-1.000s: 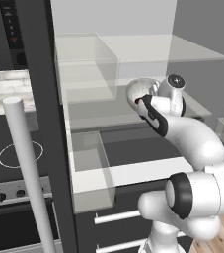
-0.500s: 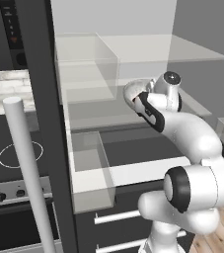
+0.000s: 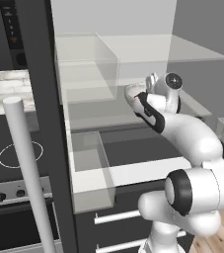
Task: Place one of the steaks on the plate and the other in the bowl. Then place the bowl in the fridge.
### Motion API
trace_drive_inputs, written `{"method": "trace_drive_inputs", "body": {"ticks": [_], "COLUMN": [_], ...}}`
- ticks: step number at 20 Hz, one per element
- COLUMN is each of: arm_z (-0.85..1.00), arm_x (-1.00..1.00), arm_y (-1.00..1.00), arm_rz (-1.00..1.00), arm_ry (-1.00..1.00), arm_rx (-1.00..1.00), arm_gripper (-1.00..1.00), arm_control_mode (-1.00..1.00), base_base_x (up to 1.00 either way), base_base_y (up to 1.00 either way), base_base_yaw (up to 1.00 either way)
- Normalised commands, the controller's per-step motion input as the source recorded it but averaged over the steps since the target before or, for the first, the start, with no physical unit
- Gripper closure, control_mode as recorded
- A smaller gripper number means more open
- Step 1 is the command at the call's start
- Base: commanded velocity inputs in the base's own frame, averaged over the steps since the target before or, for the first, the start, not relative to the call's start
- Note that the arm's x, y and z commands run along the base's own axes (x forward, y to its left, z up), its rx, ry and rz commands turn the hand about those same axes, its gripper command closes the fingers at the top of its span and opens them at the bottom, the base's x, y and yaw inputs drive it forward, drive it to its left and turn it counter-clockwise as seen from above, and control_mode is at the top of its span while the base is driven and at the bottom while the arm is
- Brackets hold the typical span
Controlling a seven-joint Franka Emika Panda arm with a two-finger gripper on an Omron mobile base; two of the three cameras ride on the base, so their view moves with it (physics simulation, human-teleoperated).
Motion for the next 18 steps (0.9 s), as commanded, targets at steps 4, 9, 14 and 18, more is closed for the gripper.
{"method": "trace_drive_inputs", "body": {"ticks": [4, 9, 14, 18], "arm_z": [0.04, 0.62, 0.67, 0.29], "arm_x": [0.0, -0.14, -0.38, -0.68], "arm_y": [0.02, 0.0, 0.0, -0.01], "arm_rz": [0.0, 0.0, 0.0, 0.0], "arm_ry": [-0.36, -0.13, -0.01, -0.01], "arm_rx": [0.0, 0.0, 0.0, 0.01], "arm_gripper": [-1.0, -1.0, -1.0, -1.0], "arm_control_mode": [-1.0, -1.0, -1.0, -1.0], "base_base_x": [0.0, 0.0, 0.0, 0.0], "base_base_y": [0.0, 0.0, 0.0, 0.0], "base_base_yaw": [0.0, 0.0, 0.0, 0.0]}}
